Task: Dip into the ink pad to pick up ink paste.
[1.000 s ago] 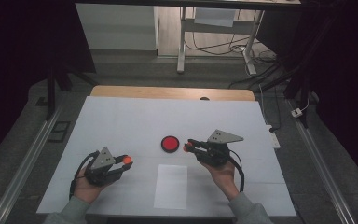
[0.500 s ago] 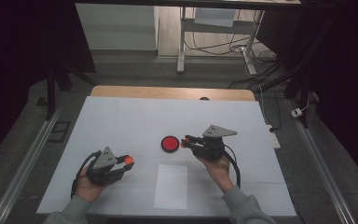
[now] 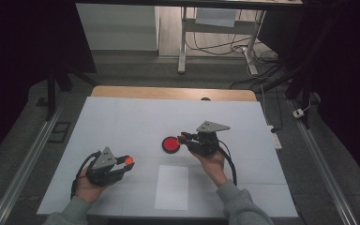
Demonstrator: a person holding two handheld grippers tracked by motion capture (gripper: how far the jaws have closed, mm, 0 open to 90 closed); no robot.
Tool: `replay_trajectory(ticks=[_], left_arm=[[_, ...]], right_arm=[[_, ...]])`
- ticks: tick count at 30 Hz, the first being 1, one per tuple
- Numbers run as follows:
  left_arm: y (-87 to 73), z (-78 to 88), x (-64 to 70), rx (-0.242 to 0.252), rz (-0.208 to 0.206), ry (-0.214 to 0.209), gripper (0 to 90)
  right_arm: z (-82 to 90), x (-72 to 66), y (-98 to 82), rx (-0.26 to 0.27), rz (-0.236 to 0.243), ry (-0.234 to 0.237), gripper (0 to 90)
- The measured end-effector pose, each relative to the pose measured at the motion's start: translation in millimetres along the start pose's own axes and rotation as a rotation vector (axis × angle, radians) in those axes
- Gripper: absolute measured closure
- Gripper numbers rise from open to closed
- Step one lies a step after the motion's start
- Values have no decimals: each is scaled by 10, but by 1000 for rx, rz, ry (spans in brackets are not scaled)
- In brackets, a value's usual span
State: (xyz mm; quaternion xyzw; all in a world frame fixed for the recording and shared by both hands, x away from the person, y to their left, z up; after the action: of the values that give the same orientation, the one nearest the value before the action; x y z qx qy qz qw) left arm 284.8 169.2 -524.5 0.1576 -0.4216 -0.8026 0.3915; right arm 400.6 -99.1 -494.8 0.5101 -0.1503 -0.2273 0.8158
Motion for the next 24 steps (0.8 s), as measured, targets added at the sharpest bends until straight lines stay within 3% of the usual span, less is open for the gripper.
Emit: replay_trajectory(ticks=[24], left_arm=[[1, -2, 1, -5, -5, -10, 649]], right_arm=[[-344, 28, 5, -58, 8, 2, 724]])
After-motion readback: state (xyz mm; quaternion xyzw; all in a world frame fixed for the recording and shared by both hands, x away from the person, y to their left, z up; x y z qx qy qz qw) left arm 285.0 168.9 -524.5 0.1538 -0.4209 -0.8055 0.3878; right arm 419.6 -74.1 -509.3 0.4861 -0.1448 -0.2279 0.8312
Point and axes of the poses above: each handheld gripper's, and its own axes: z roughly backward along the jaws, y roughly out of its top, x roughly to its right, the point moved 5 cm from there along -z, roughly forward along the jaws, and after that the axes turned 8 degrees about z, right-handed, at the moved point
